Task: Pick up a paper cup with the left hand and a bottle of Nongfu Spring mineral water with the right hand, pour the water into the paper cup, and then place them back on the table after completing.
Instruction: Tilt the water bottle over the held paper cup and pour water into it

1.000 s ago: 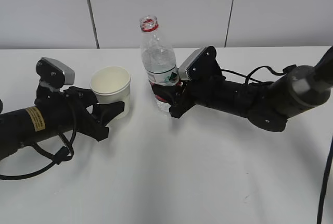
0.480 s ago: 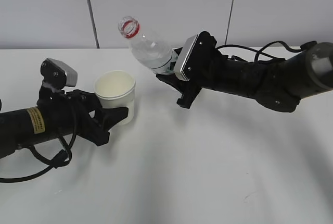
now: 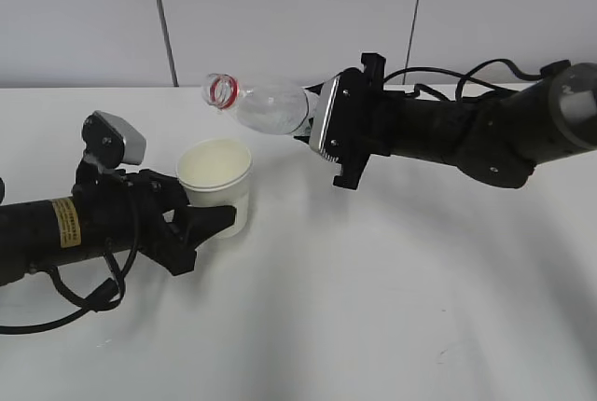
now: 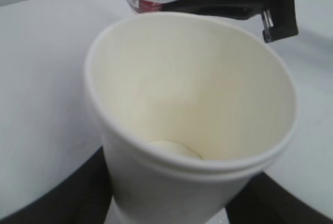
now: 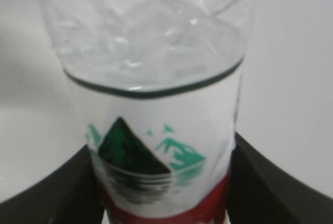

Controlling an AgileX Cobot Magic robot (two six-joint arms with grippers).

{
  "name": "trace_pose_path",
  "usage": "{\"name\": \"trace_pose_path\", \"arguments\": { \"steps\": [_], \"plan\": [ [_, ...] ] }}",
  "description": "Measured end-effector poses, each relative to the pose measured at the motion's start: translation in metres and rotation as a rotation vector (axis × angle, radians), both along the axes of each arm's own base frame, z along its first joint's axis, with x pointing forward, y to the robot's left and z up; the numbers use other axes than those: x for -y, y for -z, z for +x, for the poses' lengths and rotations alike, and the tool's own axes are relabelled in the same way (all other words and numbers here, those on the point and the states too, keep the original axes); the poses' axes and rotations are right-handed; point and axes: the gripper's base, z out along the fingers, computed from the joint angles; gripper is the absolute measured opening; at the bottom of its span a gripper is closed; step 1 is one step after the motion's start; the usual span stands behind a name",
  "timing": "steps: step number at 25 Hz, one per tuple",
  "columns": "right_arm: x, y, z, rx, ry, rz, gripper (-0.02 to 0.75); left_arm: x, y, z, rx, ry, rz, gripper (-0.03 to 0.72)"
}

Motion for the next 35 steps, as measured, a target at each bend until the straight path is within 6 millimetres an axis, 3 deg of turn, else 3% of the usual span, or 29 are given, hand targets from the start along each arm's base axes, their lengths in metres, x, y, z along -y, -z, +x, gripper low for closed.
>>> {"name": "trace_pose_path", "arguments": {
  "steps": [16,35],
  "plan": [
    [0.002,-0.015,0.016,0.158,0.000,-0.193,0.437,-0.004,0.005,0.002,-0.041,-0.045,0.045,0.396],
    [0.001,-0.023,0.022,0.298,-0.047,-0.349,0.437,-0.006,0.007,0.002,-0.058,-0.062,0.067,0.396]
  ]
}}
